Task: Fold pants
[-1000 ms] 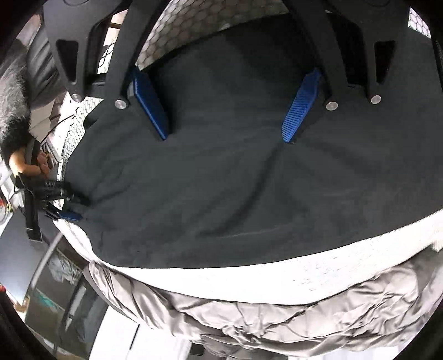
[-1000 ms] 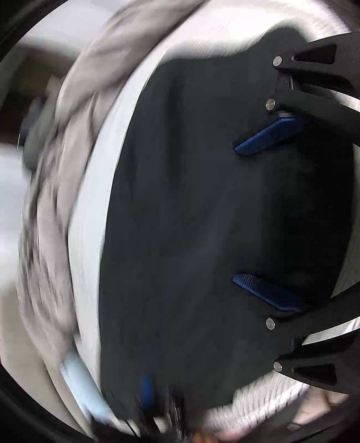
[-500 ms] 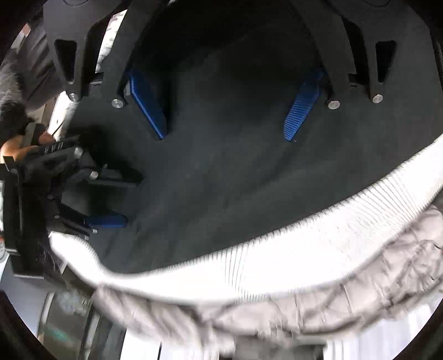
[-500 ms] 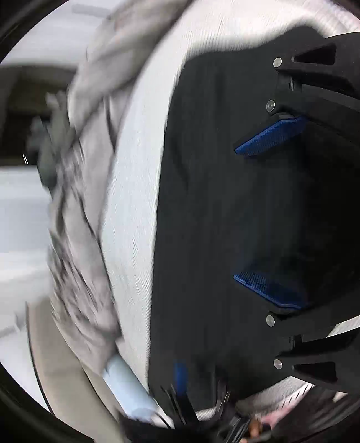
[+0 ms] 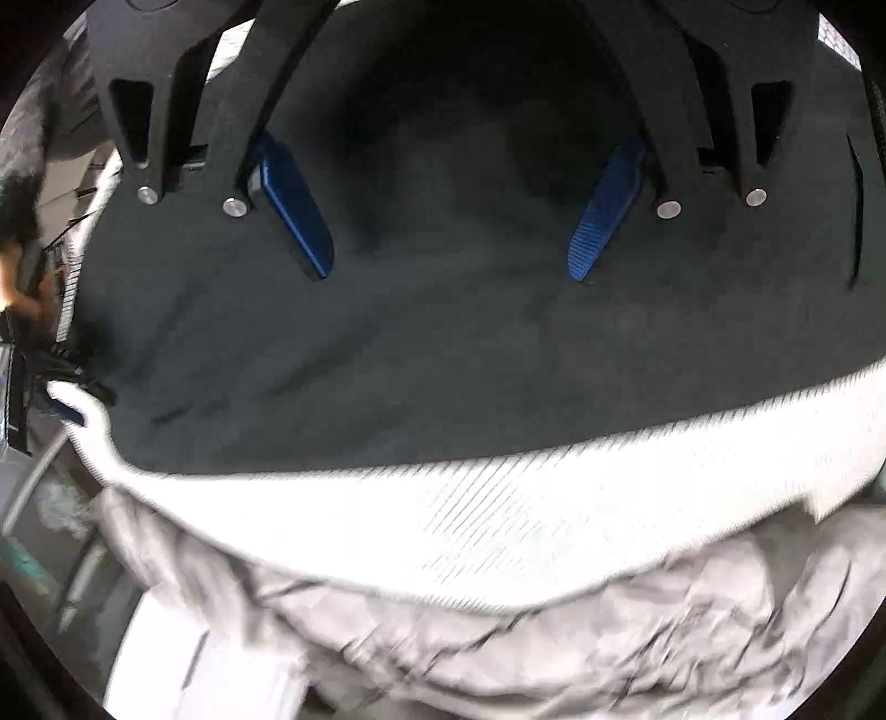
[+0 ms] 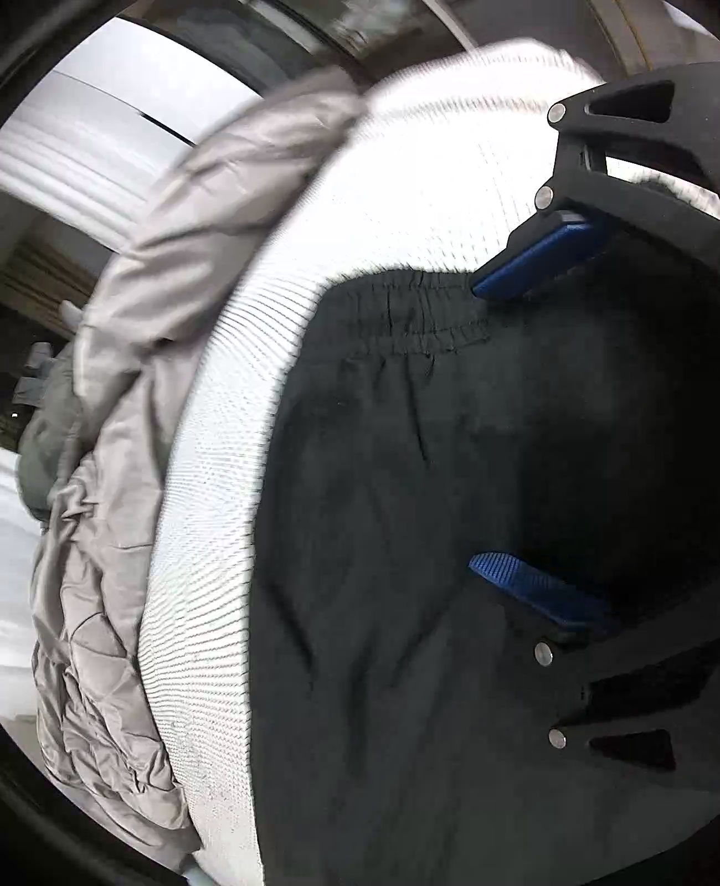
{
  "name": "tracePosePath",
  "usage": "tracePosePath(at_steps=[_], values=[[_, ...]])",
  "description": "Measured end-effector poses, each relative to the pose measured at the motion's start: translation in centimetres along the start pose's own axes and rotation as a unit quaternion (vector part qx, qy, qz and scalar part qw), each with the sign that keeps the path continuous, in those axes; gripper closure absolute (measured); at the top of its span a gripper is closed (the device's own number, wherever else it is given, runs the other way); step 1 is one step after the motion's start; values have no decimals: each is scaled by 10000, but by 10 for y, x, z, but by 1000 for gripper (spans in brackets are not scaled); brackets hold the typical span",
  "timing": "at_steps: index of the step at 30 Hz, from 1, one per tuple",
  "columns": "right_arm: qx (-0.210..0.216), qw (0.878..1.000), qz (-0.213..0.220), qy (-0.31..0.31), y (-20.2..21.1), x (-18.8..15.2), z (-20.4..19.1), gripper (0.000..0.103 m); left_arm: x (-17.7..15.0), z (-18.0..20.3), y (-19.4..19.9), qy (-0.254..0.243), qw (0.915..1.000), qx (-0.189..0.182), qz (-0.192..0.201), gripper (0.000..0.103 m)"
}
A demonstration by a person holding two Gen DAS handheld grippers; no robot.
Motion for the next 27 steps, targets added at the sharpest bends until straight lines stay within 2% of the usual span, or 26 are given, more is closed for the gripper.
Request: tracePosePath(at_steps=[1, 3, 5, 7, 9, 10, 11, 12, 14, 15, 16, 18, 20, 22, 24, 27], values=[[200, 9997, 142, -95, 14, 5, -5, 9, 8, 14, 0, -125, 9998, -92, 88, 16], [1021, 9941, 244, -268, 32, 25, -42, 8, 21, 40, -20, -402, 9987, -321, -13, 14], [1866, 9822, 46, -222, 34, 31, -92, 8, 23, 53, -47, -537, 9973, -386, -305, 14], [2435, 9693, -307, 164, 17, 33, -147, 8, 15, 55, -78, -757, 9938, -275, -767, 15], [2205, 9712, -547, 716, -4, 24, -167, 9, 11, 44, -91, -783, 9923, -106, -957, 16], [2075, 9734, -413, 884, -8, 22, -165, 9, 12, 39, -87, -733, 9934, -230, -848, 16], [2044, 9744, -419, 841, -9, 23, -156, 9, 14, 29, -80, -614, 9948, -254, -776, 16], [1810, 9795, -485, 736, -19, 25, -137, 9, 15, 22, -79, -527, 9956, -192, -749, 16], [681, 9952, -528, 456, -44, 25, -76, 8, 17, -1, -72, -249, 9978, -78, -609, 16], [156, 9976, -606, 300, -61, 21, -42, 9, 17, -15, -67, -73, 9985, -70, -546, 16], [-82, 9973, -734, -36, -76, 15, -12, 7, 20, -24, -65, 50, 9987, -70, -499, 16], [212, 9926, -910, -779, -81, 9, 15, 7, 21, -33, -59, 146, 9988, 86, -455, 16], [31, 9936, -823, -773, -71, 19, 26, 9, 26, -31, -50, 136, 9988, 269, -380, 17], [15, 9963, -441, -738, -47, 39, 24, 9, 46, -14, -46, 92, 9998, 119, -101, 17], [485, 9950, -163, -858, -26, 62, 0, 9, 60, 1, -50, 53, 10000, -66, -18, 17], [1786, 9820, -179, -593, -10, 86, -86, 9, 69, 24, -82, -25, 9994, -207, -261, 17]])
Point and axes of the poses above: each gripper's, at about its wrist camera, not at the fingertips, and y roughly against the way its jaws point, z to its right, x to its top, the point moved 10 cm from there along -y, roughly the way its jaws point, and after that the axes turned 11 degrees about -x, right-handed, at the moved point
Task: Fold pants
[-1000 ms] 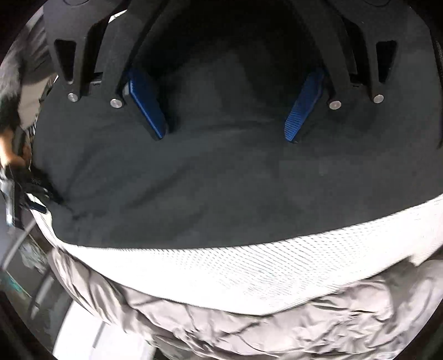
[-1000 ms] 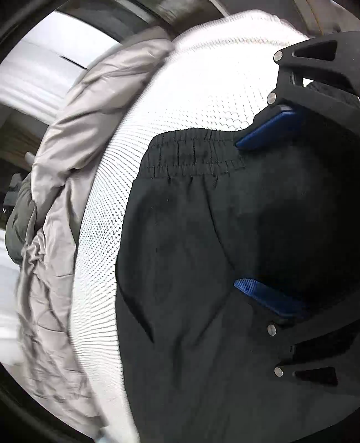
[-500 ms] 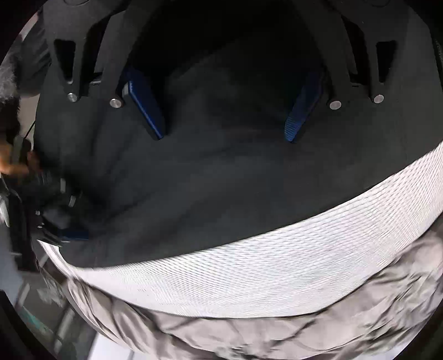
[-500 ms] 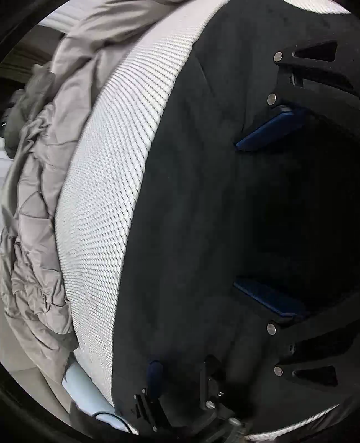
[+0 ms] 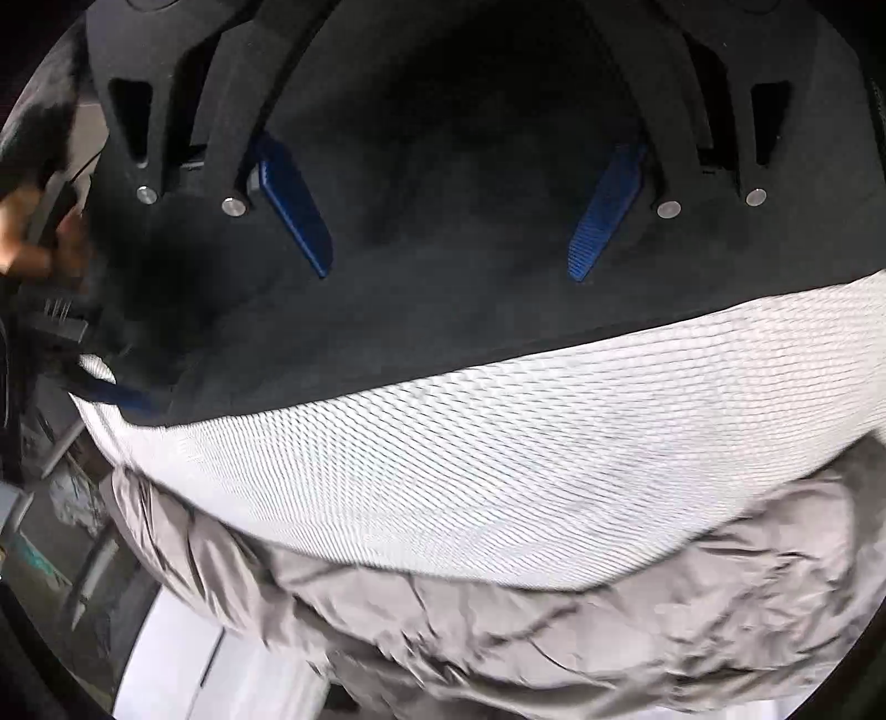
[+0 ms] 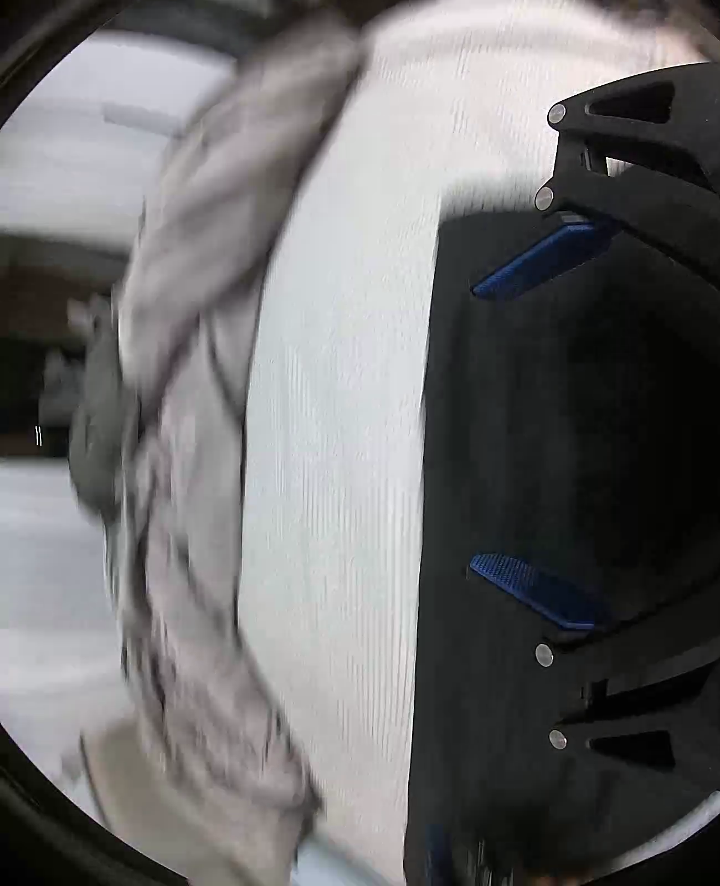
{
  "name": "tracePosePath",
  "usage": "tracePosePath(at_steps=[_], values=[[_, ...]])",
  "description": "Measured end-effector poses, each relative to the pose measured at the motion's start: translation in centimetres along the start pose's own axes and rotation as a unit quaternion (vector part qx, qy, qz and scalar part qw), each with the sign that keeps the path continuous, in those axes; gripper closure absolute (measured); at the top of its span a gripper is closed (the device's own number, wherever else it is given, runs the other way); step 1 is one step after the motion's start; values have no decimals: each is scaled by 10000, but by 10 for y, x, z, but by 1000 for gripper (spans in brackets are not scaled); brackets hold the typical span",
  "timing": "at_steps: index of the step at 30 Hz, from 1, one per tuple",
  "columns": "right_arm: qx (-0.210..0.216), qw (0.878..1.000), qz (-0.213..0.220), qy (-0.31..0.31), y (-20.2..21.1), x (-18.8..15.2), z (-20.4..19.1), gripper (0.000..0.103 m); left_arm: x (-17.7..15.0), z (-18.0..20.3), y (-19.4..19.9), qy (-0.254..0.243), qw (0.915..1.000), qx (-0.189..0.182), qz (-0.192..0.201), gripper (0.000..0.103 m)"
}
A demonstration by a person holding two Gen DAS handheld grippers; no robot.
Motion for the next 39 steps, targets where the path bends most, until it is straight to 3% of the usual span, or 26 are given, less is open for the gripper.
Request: tracePosePath(at_steps=[2, 5, 7, 8, 9, 10, 11, 13, 14, 16, 18, 21, 23, 24, 26, 27, 29, 31, 33, 36, 39], values=[[389, 9978, -328, 430, -27, -11, -47, 9, -5, 3, -21, 8, 9995, 122, -276, 17], [-36, 9922, -647, 1065, -58, -31, -63, 9, -14, -9, -26, 48, 9994, 162, -296, 17], [-402, 9934, -632, 869, -59, -26, -30, 9, -12, -20, -22, 186, 9994, 187, -222, 17], [-961, 9908, -603, 741, -60, -23, 1, 9, -13, -30, -17, 290, 9992, 228, -175, 17], [-1837, 9797, -612, 518, -61, -20, 51, 8, -14, -33, -16, 344, 9991, 214, -153, 17], [-2125, 9743, -678, 319, -61, -22, 80, 9, -15, -38, -13, 415, 9989, 179, -122, 17], [-2127, 9738, -798, 17, -63, -26, 103, 9, -16, -40, -11, 451, 9988, 163, -92, 17], [-1734, 9787, -825, -729, -56, -30, 129, 8, -17, -42, -2, 457, 9984, 334, -36, 17], [-1698, 9795, -752, -786, -48, -25, 132, 9, -19, -40, 4, 441, 9980, 457, -19, 20], [-1793, 9814, -435, -524, -20, -16, 126, 9, -19, -28, 16, 371, 9987, 338, 50, 22], [-1478, 9884, -107, -326, 13, -25, 97, 9, -20, 2, 35, 144, 9996, 84, 247, 21], [-397, 9991, -94, -57, 32, -36, 39, 8, -40, 50, 40, -266, 9990, -278, 240, 18], [-52, 9994, -269, 188, 27, -54, 4, 8, -65, 77, 23, -428, 9975, -551, -142, 18], [65, 9983, -410, 409, 18, -65, -10, 8, -81, 81, 9, -555, 9964, -485, -424, 18], [-136, 9910, -579, 1201, 3, -88, -38, 9, -96, 76, 0, -820, 9949, -169, -556, 18], [-283, 9875, -455, 1481, 6, -95, -41, 9, -98, 75, 4, -860, 9949, -221, -483, 18], [-399, 9918, -459, 1128, 13, -93, -11, 9, -101, 62, 18, -720, 9964, -97, -427, 18], [-952, 9915, -411, 783, 20, -96, 40, 10, -101, 45, 32, -551, 9979, 165, -298, 18], [-638, 9961, -392, 475, 30, -104, 56, 20, -99, 38, 45, -302, 9989, 338, -142, 18], [-783, 9955, -72, 528, 57, -91, 39, 21, -96, 72, 56, -255, 9995, -155, 66, 18], [151, 9955, 289, 891, 78, -84, -31, 14, -109, 125, 43, -790, 9944, -702, -35, 15]])
Point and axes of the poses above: each gripper's, at about its wrist camera, not at the fingertips, and y roughly against the way its jaws point, z to its right, x to its top, the point moved 10 cm from there along -y, roughly the way its jaws point, and after that the axes turned 11 degrees about -x, right-handed, at the moved point
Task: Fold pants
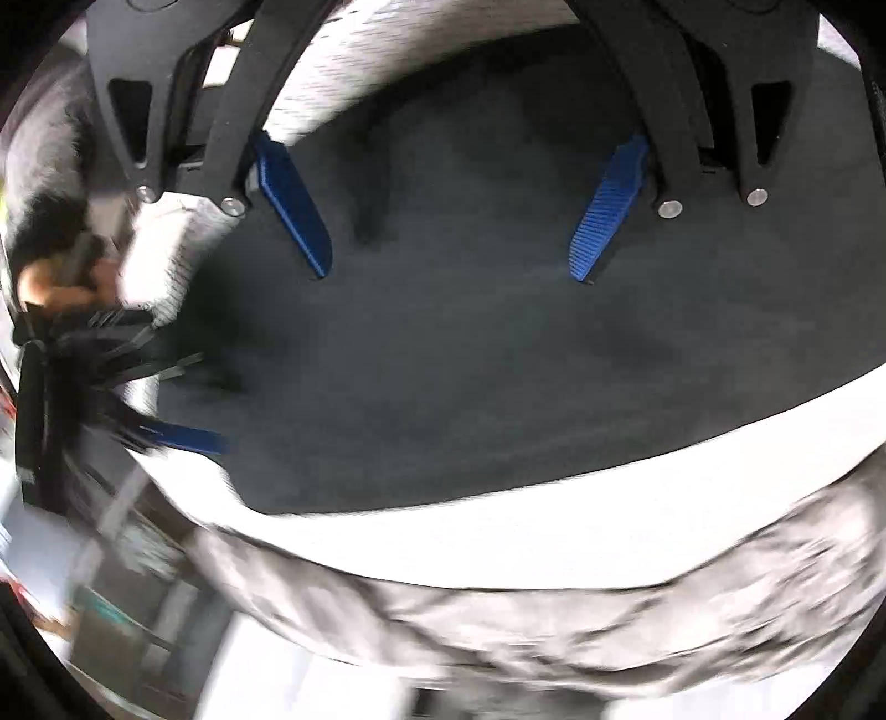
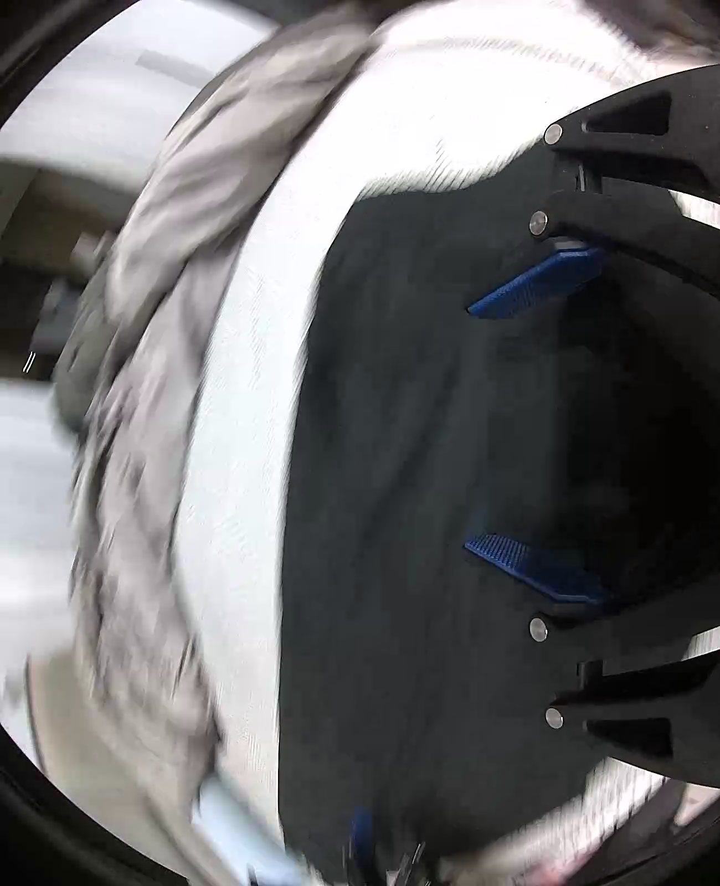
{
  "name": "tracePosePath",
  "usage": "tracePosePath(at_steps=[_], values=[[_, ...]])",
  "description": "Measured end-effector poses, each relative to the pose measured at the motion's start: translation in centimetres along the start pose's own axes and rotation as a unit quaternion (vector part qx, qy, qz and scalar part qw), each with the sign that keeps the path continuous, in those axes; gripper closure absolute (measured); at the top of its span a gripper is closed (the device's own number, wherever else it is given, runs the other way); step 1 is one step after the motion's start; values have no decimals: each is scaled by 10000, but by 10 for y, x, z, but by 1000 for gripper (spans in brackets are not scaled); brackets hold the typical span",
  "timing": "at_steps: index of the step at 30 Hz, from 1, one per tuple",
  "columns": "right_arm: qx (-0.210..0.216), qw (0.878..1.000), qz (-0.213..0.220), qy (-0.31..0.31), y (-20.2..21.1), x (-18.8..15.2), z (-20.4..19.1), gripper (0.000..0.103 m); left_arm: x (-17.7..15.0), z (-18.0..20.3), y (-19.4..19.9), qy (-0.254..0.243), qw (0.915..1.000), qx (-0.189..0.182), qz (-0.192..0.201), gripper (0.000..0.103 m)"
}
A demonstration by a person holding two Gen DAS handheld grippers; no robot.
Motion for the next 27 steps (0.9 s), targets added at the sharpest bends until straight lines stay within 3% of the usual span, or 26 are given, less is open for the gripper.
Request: tracePosePath(at_steps=[1, 3, 5, 6, 8, 11, 12, 13, 14, 18, 20, 22, 24, 25, 27], values=[[217, 9997, 51, 133, 4, 0, -22, 13, -10, 13, -15, -186, 9995, -117, -231, 15], [468, 9964, -141, 698, -6, -17, -64, 13, -26, 14, -30, -455, 9975, 162, -521, 15], [65, 9917, -388, 1228, -24, -39, -60, 13, -34, 13, -27, -647, 9968, 192, -431, 15], [29, 9920, -384, 1204, -25, -47, -47, 13, -34, 11, -23, -620, 9972, 135, -393, 15], [96, 9975, -494, 499, -21, -53, -2, 13, -37, 2, -17, -399, 9986, 46, -338, 15], [-976, 9915, -587, -628, -21, -70, 108, 22, -35, -7, -17, -299, 9991, 6, -292, 15], [-1465, 9830, -698, -865, -22, -79, 141, 21, -36, -10, -13, -307, 9991, 32, -294, 15], [-1557, 9778, -778, -1169, -23, -89, 162, 13, -35, -8, -15, -337, 9989, 85, -321, 15], [-1254, 9786, -748, -1451, -21, -91, 163, 13, -36, -9, -15, -353, 9987, 130, -329, 15], [-1703, 9820, -355, -737, -9, -62, 146, 20, -15, -7, -5, -205, 9996, 113, -130, 15], [-1450, 9865, -20, -754, 2, -49, 136, 20, 6, -5, 1, -185, 9997, 7, 172, 15], [-1093, 9898, 45, -914, -7, -31, 127, 21, 21, -14, -9, -60, 9998, 150, 134, 15], [-960, 9918, -129, -836, -27, -29, 118, 39, 22, -35, -32, 177, 9990, 359, -193, 15], [-952, 9922, -364, -716, -43, -30, 114, 54, 16, -45, -40, 268, 9980, 429, -374, 15], [-1302, 9887, -676, -303, -70, -33, 122, 64, 13, -52, -40, 277, 9983, 406, -318, 15]])
Point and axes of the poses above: each gripper's, at about its wrist camera, not at the fingertips, and y roughly against the way its jaws point, z to its right, x to its top, the point moved 10 cm from there along -y, roughly the way its jaws point, and after that the axes turned 11 degrees about -x, right-handed, at the moved point
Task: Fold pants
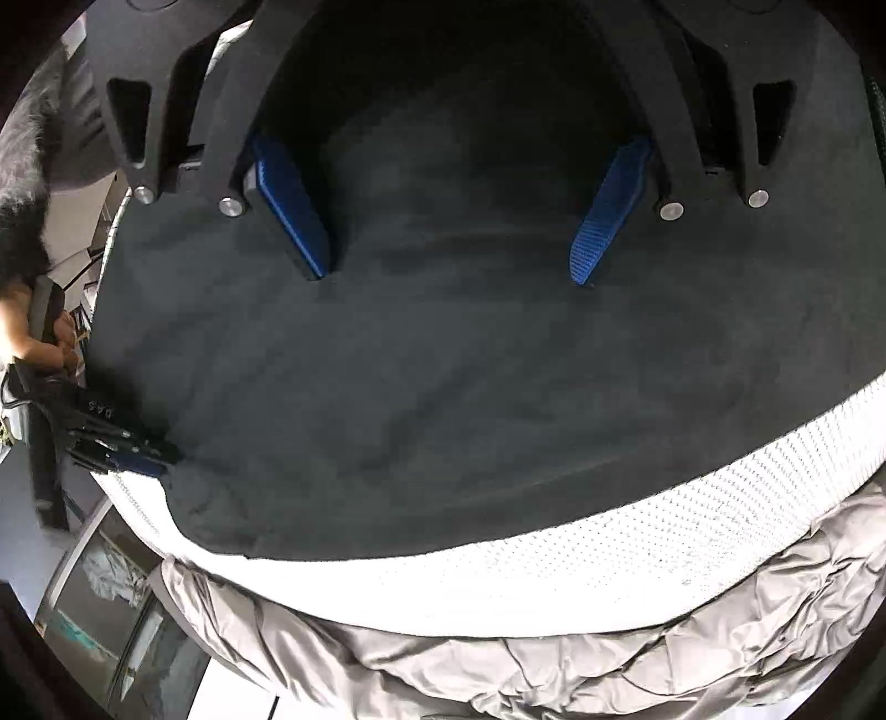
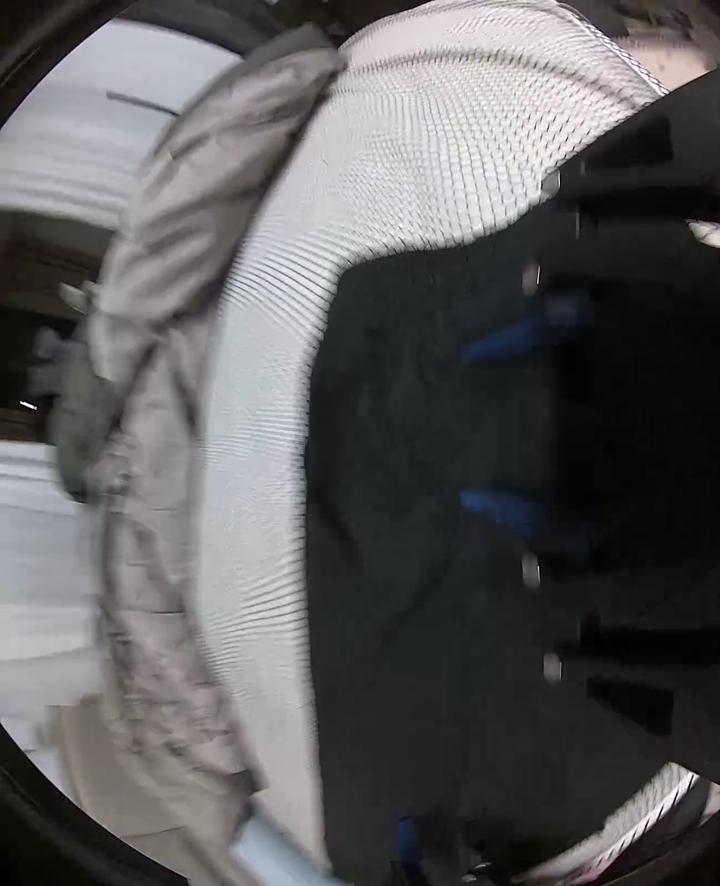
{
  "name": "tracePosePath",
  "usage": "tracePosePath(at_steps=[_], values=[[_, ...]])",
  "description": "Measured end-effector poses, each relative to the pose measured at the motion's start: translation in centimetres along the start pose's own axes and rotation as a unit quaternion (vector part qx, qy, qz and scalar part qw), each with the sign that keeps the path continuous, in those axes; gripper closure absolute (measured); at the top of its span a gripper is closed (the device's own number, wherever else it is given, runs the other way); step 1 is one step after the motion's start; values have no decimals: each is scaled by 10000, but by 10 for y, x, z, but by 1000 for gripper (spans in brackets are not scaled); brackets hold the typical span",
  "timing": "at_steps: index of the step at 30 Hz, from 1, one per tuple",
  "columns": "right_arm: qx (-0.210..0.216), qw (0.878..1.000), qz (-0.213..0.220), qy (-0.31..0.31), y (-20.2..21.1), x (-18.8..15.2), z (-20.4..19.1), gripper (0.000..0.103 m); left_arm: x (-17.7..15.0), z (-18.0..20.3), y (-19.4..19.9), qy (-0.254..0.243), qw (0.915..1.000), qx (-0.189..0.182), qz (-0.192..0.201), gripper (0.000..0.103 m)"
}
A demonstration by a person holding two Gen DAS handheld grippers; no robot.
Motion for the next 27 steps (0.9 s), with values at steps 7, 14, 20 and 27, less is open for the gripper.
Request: tracePosePath(at_steps=[7, 14, 20, 27], values=[[-149, 9992, 221, -307, 22, 10, 28, 65, 9, -6, 23, 242, 9994, 35, 249, 16], [979, 9853, 369, 1353, 44, 7, -115, 61, 7, 12, -5, -262, 9992, 196, -219, 15], [-527, 9971, 199, 511, 19, -14, 16, 43, -6, -15, 16, 38, 9999, 153, -29, 14], [26, 9988, 114, -465, 20, -14, 47, 41, 3, -16, 26, 64, 9997, 249, 26, 15]])
Point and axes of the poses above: each gripper's, at about its wrist camera, not at the fingertips, and y roughly against the way its jaws point, z to its right, x to its top, the point moved 10 cm from there along -y, roughly the way its jaws point, and after that the axes turned 11 degrees about -x, right-handed, at the moved point
